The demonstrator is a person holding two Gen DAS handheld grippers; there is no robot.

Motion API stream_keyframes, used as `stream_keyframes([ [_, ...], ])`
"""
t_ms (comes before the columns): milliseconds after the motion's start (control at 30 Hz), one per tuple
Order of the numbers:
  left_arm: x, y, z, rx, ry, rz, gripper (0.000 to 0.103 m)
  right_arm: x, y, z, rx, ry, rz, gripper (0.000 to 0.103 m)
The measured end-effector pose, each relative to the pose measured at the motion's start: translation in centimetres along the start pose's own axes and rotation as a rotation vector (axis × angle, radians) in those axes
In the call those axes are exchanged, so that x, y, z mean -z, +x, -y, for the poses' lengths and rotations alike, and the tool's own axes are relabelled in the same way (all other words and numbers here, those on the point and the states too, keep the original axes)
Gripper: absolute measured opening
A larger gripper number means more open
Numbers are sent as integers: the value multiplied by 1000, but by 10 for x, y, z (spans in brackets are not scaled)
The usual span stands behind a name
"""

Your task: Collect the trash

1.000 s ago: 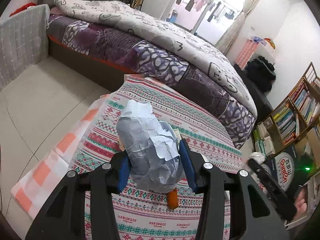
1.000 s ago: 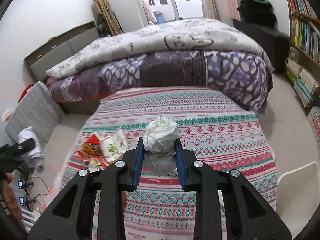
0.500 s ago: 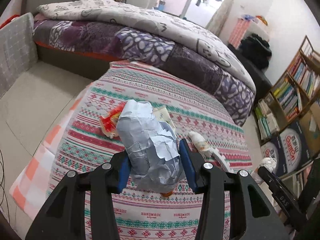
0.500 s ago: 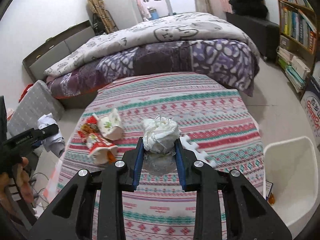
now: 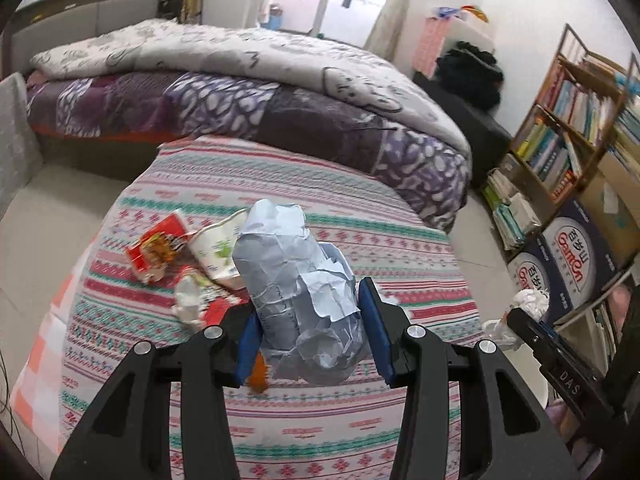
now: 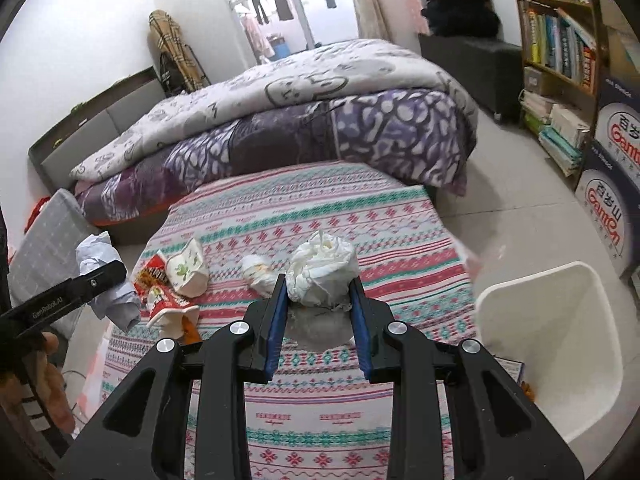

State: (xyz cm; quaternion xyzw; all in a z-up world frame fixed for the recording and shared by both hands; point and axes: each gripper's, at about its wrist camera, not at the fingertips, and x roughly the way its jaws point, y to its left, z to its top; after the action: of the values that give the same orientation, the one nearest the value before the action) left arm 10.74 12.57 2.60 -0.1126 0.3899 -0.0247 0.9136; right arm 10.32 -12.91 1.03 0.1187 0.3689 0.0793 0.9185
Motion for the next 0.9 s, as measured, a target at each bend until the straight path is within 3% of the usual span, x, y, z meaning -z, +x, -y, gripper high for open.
stream_keyframes([
  [333, 11, 8, 61, 39, 107, -4, 46, -4, -30, 58, 99, 104, 45, 29],
  [900, 39, 23, 148, 129, 253, -51, 46, 5, -57, 157, 264, 332, 26, 29],
])
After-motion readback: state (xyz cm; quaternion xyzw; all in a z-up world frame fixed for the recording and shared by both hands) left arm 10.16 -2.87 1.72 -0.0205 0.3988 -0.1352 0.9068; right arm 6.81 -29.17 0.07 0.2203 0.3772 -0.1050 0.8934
